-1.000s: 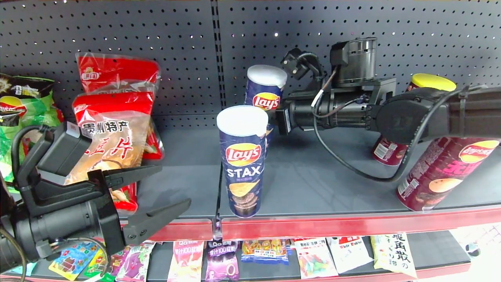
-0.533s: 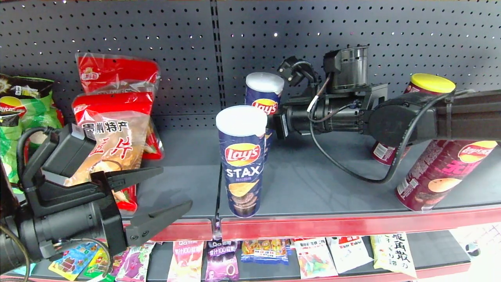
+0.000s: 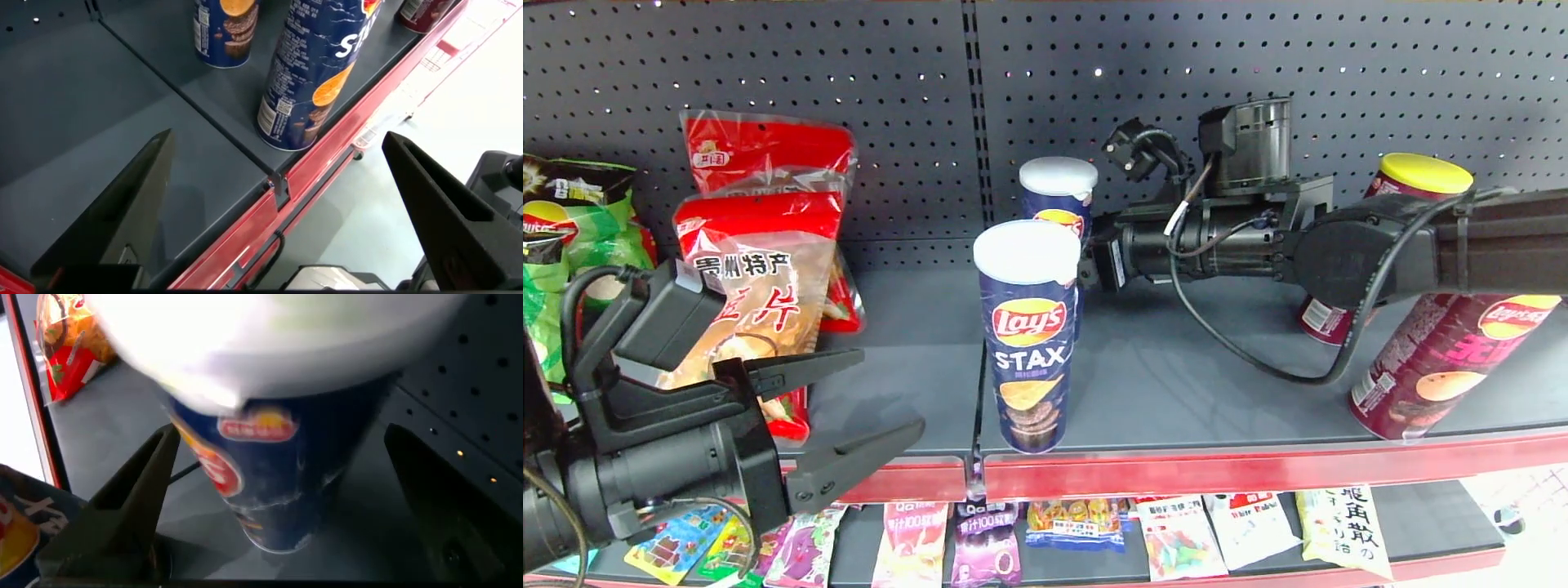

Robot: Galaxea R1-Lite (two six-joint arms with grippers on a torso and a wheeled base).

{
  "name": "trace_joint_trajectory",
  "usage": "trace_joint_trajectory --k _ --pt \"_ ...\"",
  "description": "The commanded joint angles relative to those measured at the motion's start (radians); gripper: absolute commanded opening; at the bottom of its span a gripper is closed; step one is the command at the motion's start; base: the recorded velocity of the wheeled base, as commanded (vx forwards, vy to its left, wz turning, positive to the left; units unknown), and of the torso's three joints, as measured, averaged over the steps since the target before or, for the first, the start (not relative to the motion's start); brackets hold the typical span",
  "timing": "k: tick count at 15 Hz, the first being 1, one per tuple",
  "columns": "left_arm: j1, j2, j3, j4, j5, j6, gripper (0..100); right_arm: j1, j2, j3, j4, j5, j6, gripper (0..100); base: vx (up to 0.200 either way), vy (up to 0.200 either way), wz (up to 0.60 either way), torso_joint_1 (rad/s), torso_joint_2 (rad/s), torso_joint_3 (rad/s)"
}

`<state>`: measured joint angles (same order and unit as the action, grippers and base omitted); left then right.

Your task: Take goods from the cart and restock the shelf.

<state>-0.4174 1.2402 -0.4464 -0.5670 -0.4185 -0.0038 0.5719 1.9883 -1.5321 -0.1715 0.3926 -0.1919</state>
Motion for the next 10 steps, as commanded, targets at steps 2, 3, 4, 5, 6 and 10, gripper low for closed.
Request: trace_joint_trajectory --k 2,3,4,5,6,10 --pt "0.002 0.005 -0.002 -0.001 0.001 -0.001 100 -0.003 -0.072 0.070 -0.003 -0.012 0.003 100 0.000 0.000 0.00 0.000 0.00 0.000" --pt "0.002 0.010 -0.003 -0.001 0.001 -0.001 100 -0.003 -0.092 0.092 -0.003 -0.014 0.005 100 0.000 0.000 0.00 0.000 0.00 0.000" --pt "0.005 0.015 -0.005 -0.001 0.003 0.001 100 -0.007 -0.120 0.130 -0.006 -0.024 0.005 100 0.000 0.000 0.00 0.000 0.00 0.000" --pt "0.009 0.025 -0.008 -0.002 0.006 0.001 100 -0.009 -0.152 0.167 -0.006 -0.058 0.006 100 0.000 0.000 0.00 0.000 0.00 0.000" --pt "0.011 0.028 -0.009 -0.002 0.006 0.001 100 -0.015 -0.171 0.191 -0.006 -0.080 0.006 100 0.000 0.000 0.00 0.000 0.00 0.000" --pt "0.011 0.054 -0.025 -0.002 0.029 0.002 100 -0.020 -0.272 0.293 -0.006 -0.100 0.005 100 0.000 0.000 0.00 0.000 0.00 0.000"
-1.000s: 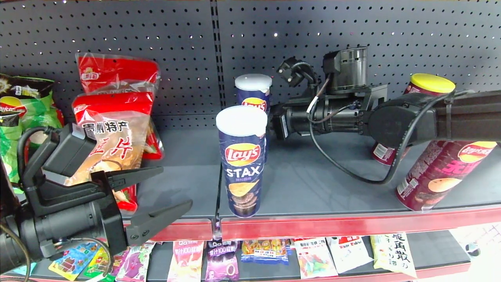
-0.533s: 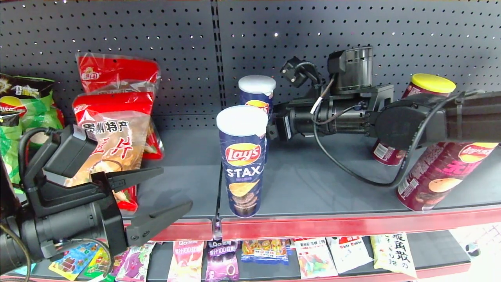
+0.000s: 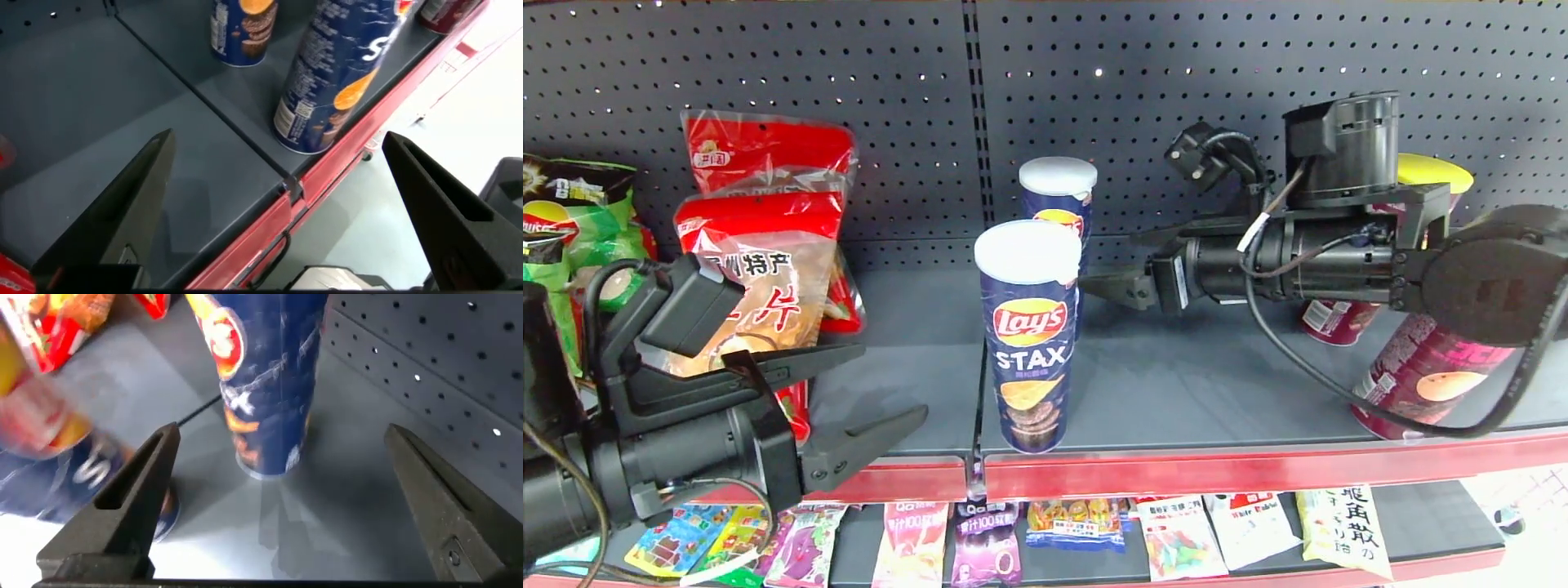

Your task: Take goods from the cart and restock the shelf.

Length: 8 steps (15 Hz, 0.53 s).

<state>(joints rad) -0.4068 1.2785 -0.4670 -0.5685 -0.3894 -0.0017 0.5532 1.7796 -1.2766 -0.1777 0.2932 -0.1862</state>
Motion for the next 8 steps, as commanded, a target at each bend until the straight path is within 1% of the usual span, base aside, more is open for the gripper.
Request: trace_joint_trajectory --k 1,2,5,6,7,8 --pt "0.000 0.028 -0.005 -0.001 0.007 0.003 100 -0.001 -0.097 0.071 0.000 0.000 -0.001 100 0.000 0.000 0.00 0.000 0.00 0.000" --pt "0.000 0.035 -0.005 -0.002 0.012 0.005 100 -0.001 -0.120 0.092 0.000 0.000 -0.001 100 0.000 0.000 0.00 0.000 0.00 0.000" --pt "0.006 0.078 -0.041 -0.002 0.053 0.006 100 0.008 -0.305 0.293 0.000 0.012 -0.006 100 0.000 0.000 0.00 0.000 0.00 0.000" --pt "0.006 0.088 -0.053 -0.002 0.056 0.006 100 0.008 -0.348 0.355 -0.002 0.024 -0.006 100 0.000 0.000 0.00 0.000 0.00 0.000" --pt "0.005 0.110 -0.074 -0.004 0.056 0.009 100 0.005 -0.442 0.454 -0.002 0.067 -0.006 100 0.000 0.000 0.00 0.000 0.00 0.000" --pt "0.002 0.122 -0.087 -0.004 0.056 0.014 100 0.005 -0.506 0.511 -0.002 0.095 -0.006 100 0.000 0.000 0.00 0.000 0.00 0.000"
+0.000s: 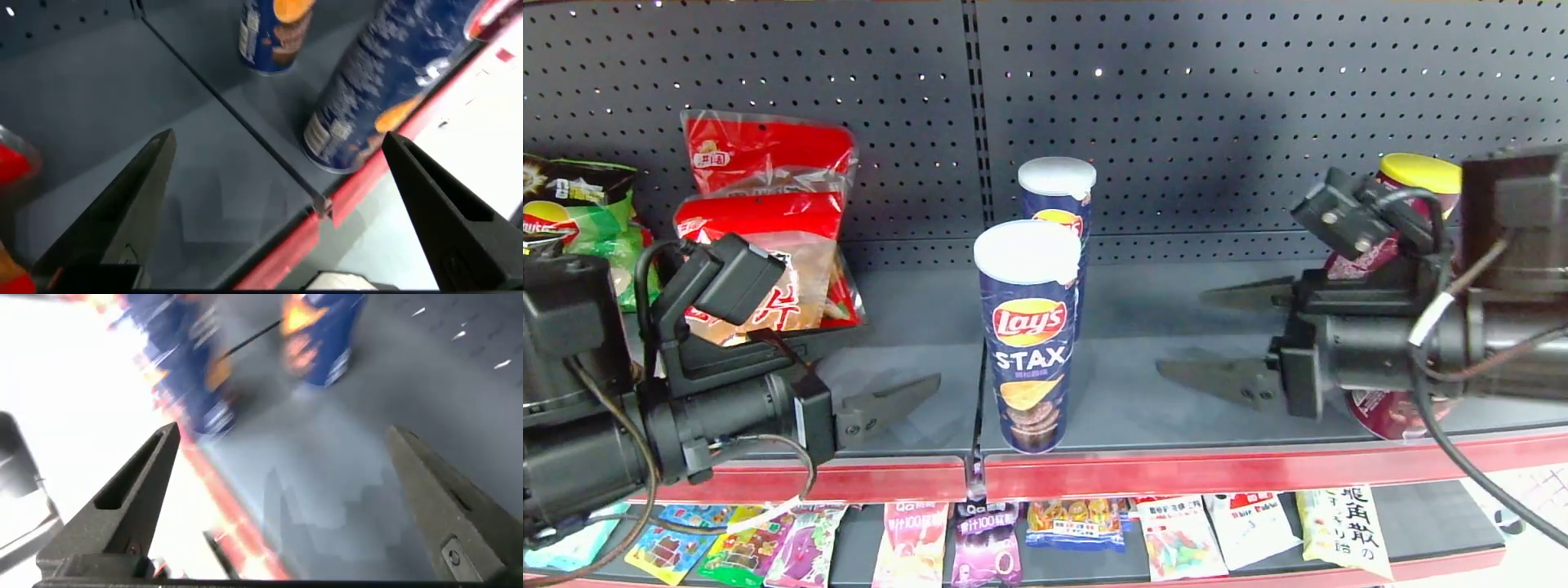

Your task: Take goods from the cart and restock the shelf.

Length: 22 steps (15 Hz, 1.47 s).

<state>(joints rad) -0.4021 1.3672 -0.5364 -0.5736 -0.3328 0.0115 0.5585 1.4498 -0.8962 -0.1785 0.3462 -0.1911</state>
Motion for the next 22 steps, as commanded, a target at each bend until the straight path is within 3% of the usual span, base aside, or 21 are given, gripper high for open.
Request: trace_joint_trajectory --k 1,2,7,9,12,17,22 --pt "-0.003 0.042 -0.020 0.001 0.000 0.013 100 0.000 -0.221 0.169 -0.001 0.056 -0.001 100 0.000 0.000 0.00 0.000 0.00 0.000" --pt "-0.003 0.064 -0.020 0.001 -0.002 0.050 100 0.003 -0.332 0.258 0.001 0.068 0.001 100 0.000 0.000 0.00 0.000 0.00 0.000" --pt "-0.004 0.124 -0.036 0.000 -0.002 0.099 100 -0.035 -0.634 0.418 0.010 0.037 0.064 100 0.000 0.000 0.00 0.000 0.00 0.000" --pt "-0.011 0.141 -0.037 0.000 -0.003 0.120 100 -0.080 -0.672 0.424 0.010 -0.010 0.094 100 0.000 0.000 0.00 0.000 0.00 0.000" --pt "-0.012 0.184 -0.042 -0.002 -0.003 0.174 100 -0.230 -0.697 0.408 0.004 -0.049 0.157 100 0.000 0.000 0.00 0.000 0.00 0.000" --pt "-0.024 0.266 -0.106 -0.005 -0.006 0.196 100 -0.269 -0.695 0.395 0.002 -0.053 0.159 100 0.000 0.000 0.00 0.000 0.00 0.000" --pt "-0.026 0.302 -0.131 -0.005 -0.008 0.196 100 -0.275 -0.689 0.395 0.002 -0.053 0.167 100 0.000 0.000 0.00 0.000 0.00 0.000"
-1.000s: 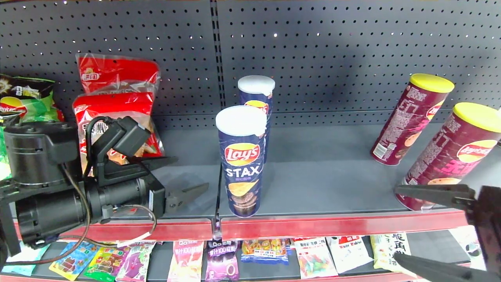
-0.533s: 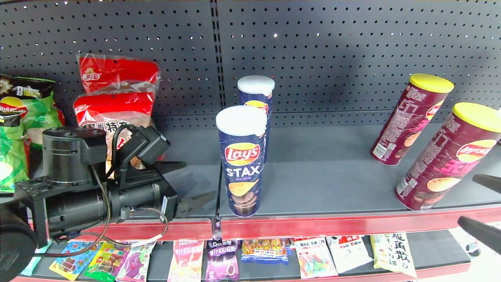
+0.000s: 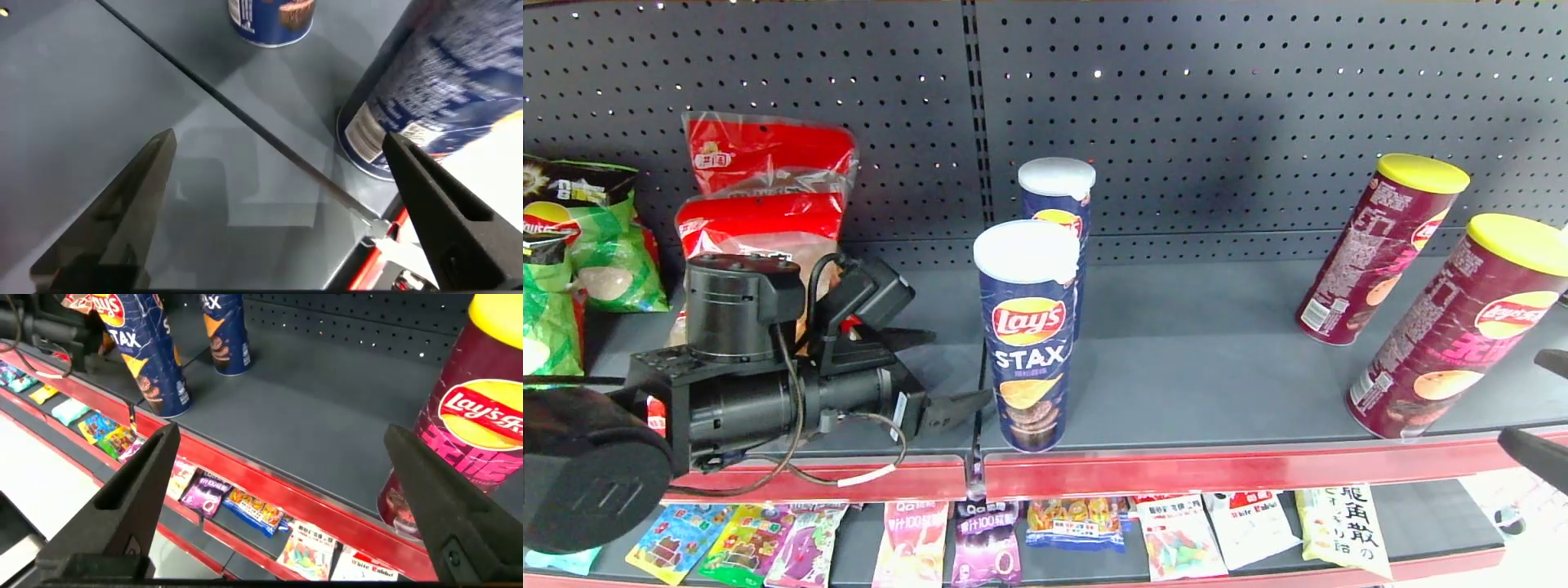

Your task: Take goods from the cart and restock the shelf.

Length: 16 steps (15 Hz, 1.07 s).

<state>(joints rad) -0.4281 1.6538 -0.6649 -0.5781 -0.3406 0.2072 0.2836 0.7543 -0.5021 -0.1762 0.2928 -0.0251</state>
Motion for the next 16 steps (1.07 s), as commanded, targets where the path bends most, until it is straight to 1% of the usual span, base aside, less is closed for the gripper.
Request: trace_joint_trajectory --k 1,4,8,10,13,16 --pt "-0.006 0.017 -0.004 0.000 0.000 -0.002 100 0.000 0.008 0.001 0.000 0.000 0.001 100 0.000 0.000 0.00 0.000 0.00 0.000" --pt "-0.006 0.032 -0.016 0.000 0.000 0.000 100 0.000 0.013 0.001 0.000 0.002 0.001 100 0.000 0.000 0.00 0.000 0.00 0.000" --pt "-0.004 0.004 0.034 0.000 0.000 0.001 100 0.000 0.013 0.001 0.000 0.002 0.001 100 0.000 0.000 0.00 0.000 0.00 0.000" --pt "-0.006 -0.011 0.057 0.000 -0.006 0.014 100 0.000 0.016 0.001 0.000 0.002 0.001 100 0.000 0.000 0.00 0.000 0.00 0.000" --pt "-0.026 0.000 0.041 0.000 -0.006 0.014 100 0.000 0.016 0.001 0.000 0.002 0.001 100 0.000 0.000 0.00 0.000 0.00 0.000" --pt "-0.026 0.026 0.014 0.000 -0.006 0.014 100 0.000 0.016 0.001 0.001 0.002 0.001 100 0.000 0.000 0.00 0.000 0.00 0.000"
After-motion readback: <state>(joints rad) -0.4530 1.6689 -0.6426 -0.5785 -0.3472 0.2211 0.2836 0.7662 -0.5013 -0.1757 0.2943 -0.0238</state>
